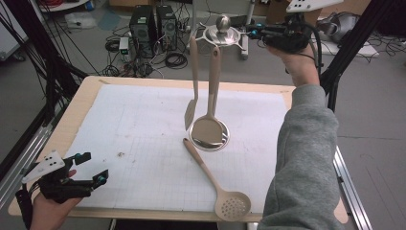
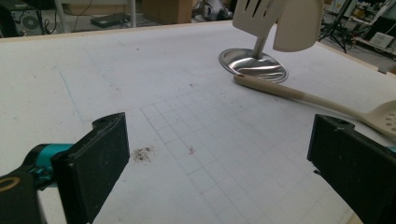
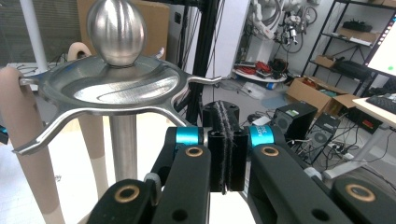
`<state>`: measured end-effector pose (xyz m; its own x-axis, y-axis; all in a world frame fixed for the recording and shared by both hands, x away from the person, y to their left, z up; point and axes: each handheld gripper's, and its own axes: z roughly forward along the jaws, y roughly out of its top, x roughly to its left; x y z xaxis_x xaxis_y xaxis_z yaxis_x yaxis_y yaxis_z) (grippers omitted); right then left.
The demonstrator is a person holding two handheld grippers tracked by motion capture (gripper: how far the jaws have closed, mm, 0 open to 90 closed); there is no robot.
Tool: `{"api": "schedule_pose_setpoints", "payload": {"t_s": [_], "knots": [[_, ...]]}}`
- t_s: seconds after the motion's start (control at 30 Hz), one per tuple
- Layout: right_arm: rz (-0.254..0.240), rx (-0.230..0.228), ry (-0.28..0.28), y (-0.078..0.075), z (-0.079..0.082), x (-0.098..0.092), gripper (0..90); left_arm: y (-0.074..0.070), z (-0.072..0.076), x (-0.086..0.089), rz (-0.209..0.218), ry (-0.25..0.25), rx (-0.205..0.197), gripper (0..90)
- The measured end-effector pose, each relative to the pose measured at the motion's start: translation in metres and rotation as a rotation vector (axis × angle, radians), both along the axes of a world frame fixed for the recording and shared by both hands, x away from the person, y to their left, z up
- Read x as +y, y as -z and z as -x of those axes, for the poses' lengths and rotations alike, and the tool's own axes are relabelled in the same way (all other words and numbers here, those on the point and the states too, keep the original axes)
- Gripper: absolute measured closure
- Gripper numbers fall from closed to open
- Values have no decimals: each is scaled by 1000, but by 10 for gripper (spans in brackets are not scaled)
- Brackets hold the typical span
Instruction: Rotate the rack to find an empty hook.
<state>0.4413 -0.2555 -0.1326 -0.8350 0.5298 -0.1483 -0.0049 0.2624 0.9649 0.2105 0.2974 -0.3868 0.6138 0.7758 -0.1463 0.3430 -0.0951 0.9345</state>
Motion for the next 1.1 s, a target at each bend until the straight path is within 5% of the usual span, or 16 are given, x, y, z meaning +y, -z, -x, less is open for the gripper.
{"api": "schedule_pose_setpoints", "payload": {"t_s": [0.43, 0.63, 0.8, 1.1], "knots": [[-10, -2, 35, 2, 9, -7, 900, 0, 0, -1, 0, 4, 1, 62], [-47, 4, -30, 8, 31, -15, 900, -2, 1, -2, 2, 3, -7, 62], [-24, 13, -63, 6, 45, -13, 900, -2, 2, -4, -3, 9, -13, 62], [-10, 33, -88, 6, 51, 5, 900, -5, 6, 2, 10, -5, -19, 62]]}}
